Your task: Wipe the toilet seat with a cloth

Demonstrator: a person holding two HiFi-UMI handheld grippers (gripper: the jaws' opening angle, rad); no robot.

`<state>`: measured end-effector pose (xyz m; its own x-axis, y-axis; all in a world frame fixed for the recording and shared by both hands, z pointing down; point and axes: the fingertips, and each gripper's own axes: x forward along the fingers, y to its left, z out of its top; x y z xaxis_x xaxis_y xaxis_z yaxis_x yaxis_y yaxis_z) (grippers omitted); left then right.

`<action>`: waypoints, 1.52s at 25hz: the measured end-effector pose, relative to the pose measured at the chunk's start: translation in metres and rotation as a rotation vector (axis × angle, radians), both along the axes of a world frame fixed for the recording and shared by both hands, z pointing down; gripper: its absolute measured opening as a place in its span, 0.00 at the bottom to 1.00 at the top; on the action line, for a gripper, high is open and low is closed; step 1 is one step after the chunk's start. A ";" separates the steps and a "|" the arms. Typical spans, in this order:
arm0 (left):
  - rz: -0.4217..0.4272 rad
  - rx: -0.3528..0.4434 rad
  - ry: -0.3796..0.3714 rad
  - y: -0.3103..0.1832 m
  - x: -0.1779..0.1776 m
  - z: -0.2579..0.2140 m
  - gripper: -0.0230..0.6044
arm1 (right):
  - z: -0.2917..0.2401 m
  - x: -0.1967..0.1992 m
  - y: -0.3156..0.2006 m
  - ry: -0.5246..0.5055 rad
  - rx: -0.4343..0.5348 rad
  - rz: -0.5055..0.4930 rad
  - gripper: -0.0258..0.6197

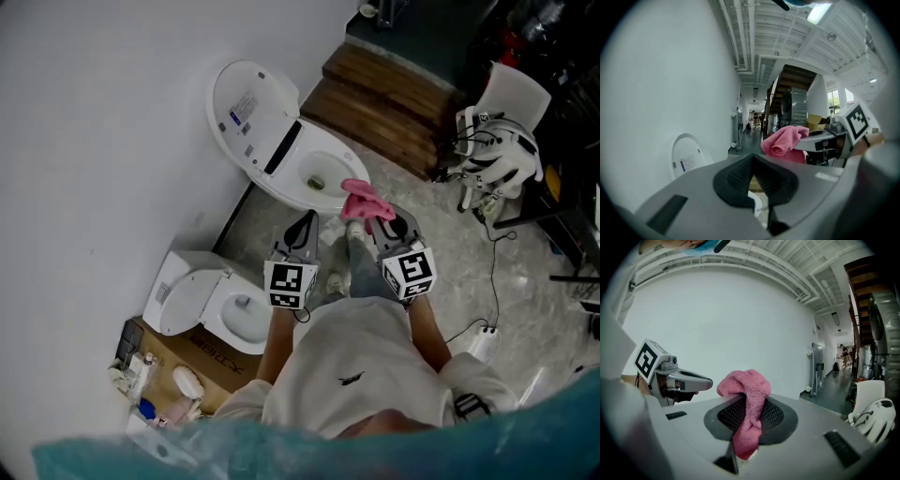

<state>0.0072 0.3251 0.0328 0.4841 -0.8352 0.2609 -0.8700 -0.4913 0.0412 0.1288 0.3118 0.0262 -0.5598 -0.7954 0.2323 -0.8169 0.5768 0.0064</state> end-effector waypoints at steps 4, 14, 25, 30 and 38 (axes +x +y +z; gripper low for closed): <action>-0.006 0.005 -0.003 -0.024 -0.001 0.002 0.05 | 0.007 -0.003 -0.025 -0.006 -0.009 -0.013 0.12; -0.073 -0.050 0.006 -0.115 0.000 0.031 0.05 | 0.036 -0.007 -0.126 -0.005 -0.074 -0.089 0.12; -0.166 -0.174 0.009 -0.223 0.000 0.090 0.05 | 0.095 -0.015 -0.249 0.015 -0.222 -0.209 0.12; -0.220 -0.233 0.004 -0.256 -0.008 0.127 0.05 | 0.141 -0.024 -0.287 0.022 -0.303 -0.249 0.12; -0.295 -0.311 0.003 -0.282 -0.029 0.188 0.05 | 0.205 -0.045 -0.327 0.010 -0.393 -0.294 0.12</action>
